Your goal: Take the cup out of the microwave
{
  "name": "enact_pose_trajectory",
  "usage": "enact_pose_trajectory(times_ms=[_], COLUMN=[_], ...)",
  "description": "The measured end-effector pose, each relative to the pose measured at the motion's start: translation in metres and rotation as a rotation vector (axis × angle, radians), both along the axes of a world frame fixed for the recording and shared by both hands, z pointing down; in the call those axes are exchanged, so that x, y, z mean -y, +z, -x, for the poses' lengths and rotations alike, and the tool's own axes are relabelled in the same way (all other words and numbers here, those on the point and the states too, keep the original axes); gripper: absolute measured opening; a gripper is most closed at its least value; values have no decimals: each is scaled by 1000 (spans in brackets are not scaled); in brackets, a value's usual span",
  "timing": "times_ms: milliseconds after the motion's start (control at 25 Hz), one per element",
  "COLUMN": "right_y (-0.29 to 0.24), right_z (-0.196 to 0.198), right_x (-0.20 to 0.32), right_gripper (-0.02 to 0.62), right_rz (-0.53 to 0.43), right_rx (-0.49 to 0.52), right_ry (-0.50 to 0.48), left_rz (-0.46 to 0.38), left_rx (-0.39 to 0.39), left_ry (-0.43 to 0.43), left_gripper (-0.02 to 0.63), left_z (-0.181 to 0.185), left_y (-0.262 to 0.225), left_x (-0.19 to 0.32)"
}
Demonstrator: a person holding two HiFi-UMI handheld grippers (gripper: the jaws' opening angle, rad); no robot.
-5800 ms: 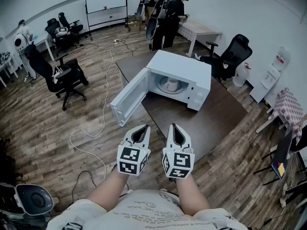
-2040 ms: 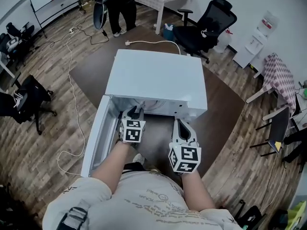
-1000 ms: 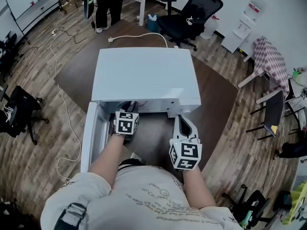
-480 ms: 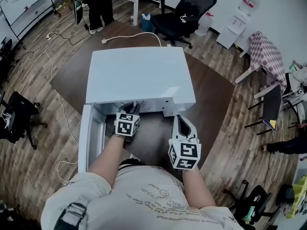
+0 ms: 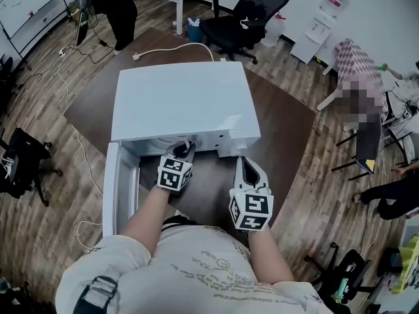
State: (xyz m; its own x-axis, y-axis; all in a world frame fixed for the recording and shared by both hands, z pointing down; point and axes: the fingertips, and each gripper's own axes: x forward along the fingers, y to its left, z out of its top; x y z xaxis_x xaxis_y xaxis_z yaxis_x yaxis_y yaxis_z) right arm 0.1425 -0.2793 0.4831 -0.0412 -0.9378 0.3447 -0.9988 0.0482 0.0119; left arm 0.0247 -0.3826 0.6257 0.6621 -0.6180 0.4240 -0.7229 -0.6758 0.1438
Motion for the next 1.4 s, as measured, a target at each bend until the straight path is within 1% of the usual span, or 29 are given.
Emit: enact_pose_trajectory(times_ms=[80,280,560,760,920,1040,1240,1320,1400], right_y=[0,2,4,6,9,6,1,-3,-10], right_z=[0,3,13,25,42,54,70,73,75], right_x=[-1,-2,-5,-7,-9,-10,-19,-23,-26], right_gripper=[12,12,12,12,12,12,12,12,11], right_rz=[1,0,-4,-6,3,-10,-35,-54,-97], right_rx=[1,9,22,48,72,77,116,142,162], right_ry=[-4,-20,-65,-114,-169,-211,-274,-290,-296], left_rz=[-9,-16,-30,-102,-130,-151,-210,-224,-230], left_rx=[-6,-50,-78,-40,-63,-79,-75,-85,-105], left_ry=[-2,-13,-29,1,-8,-8,-15,-23,-37], left_gripper=[46,40,37,37,37,37,37,37,37], left_z=[-1,0,7,6,10,11,16,17,19], left_y=[-3,-13,-26,-47,-71,-87,-107,-116,-124], left_x=[-2,-11,-28,-54,-77,-95,-129,-138,-145])
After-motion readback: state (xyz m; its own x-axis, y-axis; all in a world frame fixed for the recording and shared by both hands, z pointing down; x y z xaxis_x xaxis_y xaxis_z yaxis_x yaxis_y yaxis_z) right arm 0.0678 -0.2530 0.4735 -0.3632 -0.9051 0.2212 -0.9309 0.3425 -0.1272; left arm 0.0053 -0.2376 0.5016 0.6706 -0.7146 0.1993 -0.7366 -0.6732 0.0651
